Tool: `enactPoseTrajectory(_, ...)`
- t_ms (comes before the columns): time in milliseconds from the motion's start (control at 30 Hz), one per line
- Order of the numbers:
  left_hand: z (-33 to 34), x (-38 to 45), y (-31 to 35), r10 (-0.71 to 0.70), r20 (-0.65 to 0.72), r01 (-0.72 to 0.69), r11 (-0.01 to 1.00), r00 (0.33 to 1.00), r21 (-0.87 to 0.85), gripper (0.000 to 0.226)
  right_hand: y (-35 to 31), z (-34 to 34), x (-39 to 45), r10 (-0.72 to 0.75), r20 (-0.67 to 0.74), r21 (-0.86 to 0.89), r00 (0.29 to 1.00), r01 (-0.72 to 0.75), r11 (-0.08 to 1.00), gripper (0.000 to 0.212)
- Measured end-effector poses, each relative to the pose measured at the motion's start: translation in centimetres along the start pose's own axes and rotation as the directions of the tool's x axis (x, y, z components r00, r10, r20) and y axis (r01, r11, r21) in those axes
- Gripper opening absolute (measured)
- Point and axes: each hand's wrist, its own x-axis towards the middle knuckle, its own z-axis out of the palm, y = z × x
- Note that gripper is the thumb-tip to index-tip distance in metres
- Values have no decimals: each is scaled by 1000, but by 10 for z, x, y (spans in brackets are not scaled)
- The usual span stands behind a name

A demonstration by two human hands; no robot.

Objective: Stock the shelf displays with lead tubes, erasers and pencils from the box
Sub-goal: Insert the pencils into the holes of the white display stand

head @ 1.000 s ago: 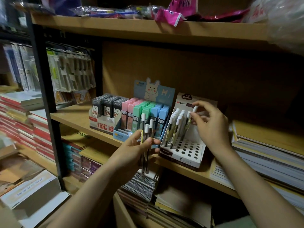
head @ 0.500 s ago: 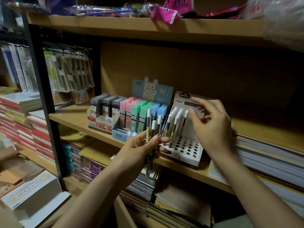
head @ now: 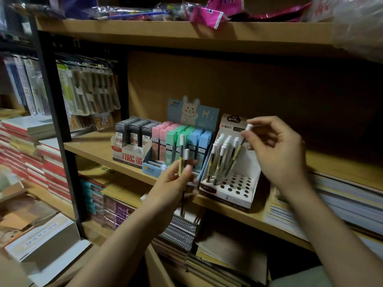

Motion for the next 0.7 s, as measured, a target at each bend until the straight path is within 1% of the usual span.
enactPoseTrajectory(100,-3,3,-7,-45,-62,45,999,997,-3,24,10,-5,0,-84,-74,-153,994,72,986,21)
enactPoseTrajectory(167,-3,5,-12,-88,-53,86,996,995,-31,24,16,0,-3,-106,-69,-187,992,91,978,20)
enactPoseTrajectory(300,-7,4,-14,-134,15,135,987,991,-84,25,24,7,-4,-60,-16,-201,998,56,978,18)
enactPoseTrajectory(367,-11,3,-13,-116,59,122,987,992,-106,27,25,5,-3,-42,-12,-225,999,38,974,16)
enactPoseTrajectory(433,-14,2,-12,-85,91,92,992,992,-86,28,25,1,-2,-35,-4,-243,999,33,969,15)
enactPoseTrajectory(500,-14,1,-11,-77,94,82,995,993,-57,27,24,1,-1,-21,4,-249,1000,22,968,14)
enactPoseTrajectory(633,-10,0,-10,-111,92,117,992,990,-55,29,24,9,6,1,-1,-260,1000,-1,966,12)
enactPoseTrajectory(700,-11,-1,-9,-110,125,116,992,986,-48,30,26,13,10,28,16,-311,999,-22,950,10)
